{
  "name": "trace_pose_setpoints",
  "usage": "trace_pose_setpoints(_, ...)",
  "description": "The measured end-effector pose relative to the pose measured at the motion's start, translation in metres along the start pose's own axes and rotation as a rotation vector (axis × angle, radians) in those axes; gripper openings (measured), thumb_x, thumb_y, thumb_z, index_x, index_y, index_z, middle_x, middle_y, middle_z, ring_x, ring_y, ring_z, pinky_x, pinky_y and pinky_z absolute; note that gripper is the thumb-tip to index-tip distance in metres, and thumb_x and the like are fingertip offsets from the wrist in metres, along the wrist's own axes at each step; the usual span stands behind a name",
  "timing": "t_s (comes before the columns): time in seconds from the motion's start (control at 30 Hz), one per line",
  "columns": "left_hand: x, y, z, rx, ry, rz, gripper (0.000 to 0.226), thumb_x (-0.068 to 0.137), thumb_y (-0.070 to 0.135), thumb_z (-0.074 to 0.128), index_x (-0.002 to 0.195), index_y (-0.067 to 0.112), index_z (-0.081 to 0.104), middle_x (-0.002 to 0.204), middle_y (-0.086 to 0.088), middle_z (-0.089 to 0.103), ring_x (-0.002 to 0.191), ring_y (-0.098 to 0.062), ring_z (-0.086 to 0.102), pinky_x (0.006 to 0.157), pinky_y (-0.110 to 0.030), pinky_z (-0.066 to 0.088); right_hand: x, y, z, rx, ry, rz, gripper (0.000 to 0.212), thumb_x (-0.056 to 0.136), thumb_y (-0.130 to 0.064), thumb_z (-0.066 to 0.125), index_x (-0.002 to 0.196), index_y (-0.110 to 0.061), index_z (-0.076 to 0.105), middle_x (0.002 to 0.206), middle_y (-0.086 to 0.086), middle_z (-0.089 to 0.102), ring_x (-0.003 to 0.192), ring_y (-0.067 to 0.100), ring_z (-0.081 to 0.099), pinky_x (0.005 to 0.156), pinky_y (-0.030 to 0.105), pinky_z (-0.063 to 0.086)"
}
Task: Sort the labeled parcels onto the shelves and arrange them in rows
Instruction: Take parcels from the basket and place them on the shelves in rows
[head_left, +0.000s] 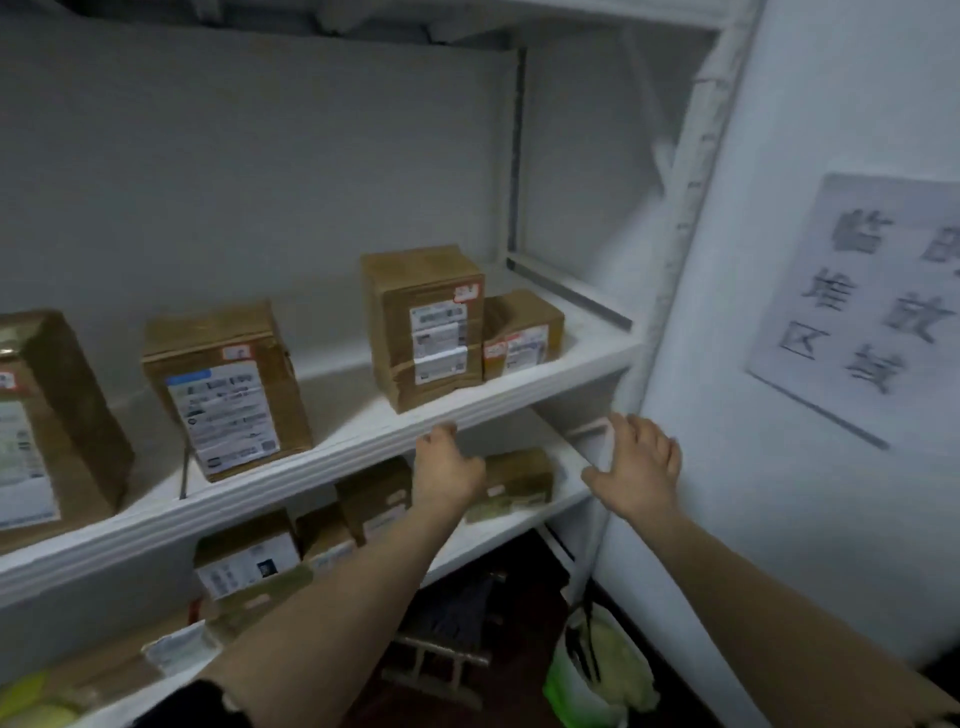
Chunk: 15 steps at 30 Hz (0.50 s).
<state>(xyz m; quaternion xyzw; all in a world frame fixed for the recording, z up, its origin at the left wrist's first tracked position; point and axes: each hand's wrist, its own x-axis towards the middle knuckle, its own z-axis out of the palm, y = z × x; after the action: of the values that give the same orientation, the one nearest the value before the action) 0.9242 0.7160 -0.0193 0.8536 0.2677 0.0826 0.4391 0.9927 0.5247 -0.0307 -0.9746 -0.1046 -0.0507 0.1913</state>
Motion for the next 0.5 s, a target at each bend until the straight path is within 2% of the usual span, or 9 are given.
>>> trace_pose_setpoints(0.1,-0.044,0.001,0.024,0.272,-0.249,0.164,0.056,0.085,0.022,0.06,0.138,0.013,0.041,0.135,-0.012,0.044,0.123,-0.031,0.046,0.101,-0.035,0.041,-0.074,0.027,0.0,-0.027,-0.062,0.176,0.077,0.085,-0.044,0.059,0.148,-0.02,0.022,0.151,0.007,0.027,0.141,0.024,0.019,0.116,0.043,0.003)
trace_pose_setpoints(0.2,-0.096,0.013,0.054,0.427,-0.461,0.362,0.06,0.085,0.025,0.058,0.141,0.015,0.04,0.141,-0.011,0.046,0.129,-0.03,0.043,0.103,-0.034,0.039,-0.146,0.056,-0.013,0.003,-0.138,0.311,0.073,0.088,-0.043,0.055,0.148,-0.021,0.021,0.151,0.007,0.026,0.14,0.022,0.024,0.116,0.043,0.003)
trace_pose_setpoints(0.27,-0.138,0.027,0.078,0.504,-0.591,0.471,0.062,0.087,0.027,0.058,0.144,0.017,0.038,0.144,-0.008,0.045,0.132,-0.026,0.042,0.104,-0.034,0.04,-0.199,0.078,-0.028,0.025,-0.151,0.393,0.07,0.089,-0.04,0.054,0.148,-0.02,0.022,0.151,0.008,0.026,0.138,0.024,0.028,0.115,0.038,0.014)
trace_pose_setpoints(0.37,-0.214,0.051,0.116,0.62,-0.74,0.674,0.061,0.09,0.03,0.055,0.146,0.019,0.035,0.145,-0.004,0.044,0.131,-0.023,0.043,0.102,-0.031,0.04,-0.285,0.118,-0.056,0.06,-0.112,0.538,0.066,0.089,-0.035,0.056,0.146,-0.018,0.028,0.148,0.009,0.029,0.132,0.026,0.036,0.107,0.035,0.033)
trace_pose_setpoints(0.5,-0.34,0.074,0.162,0.723,-0.935,0.916,0.052,0.089,0.033,0.055,0.138,0.017,0.045,0.136,-0.003,0.053,0.123,-0.02,0.051,0.101,-0.029,0.039,-0.415,0.167,-0.095,0.129,0.002,0.774,0.063,0.09,-0.031,0.057,0.145,-0.016,0.03,0.146,0.009,0.031,0.131,0.025,0.035,0.107,0.036,0.036)
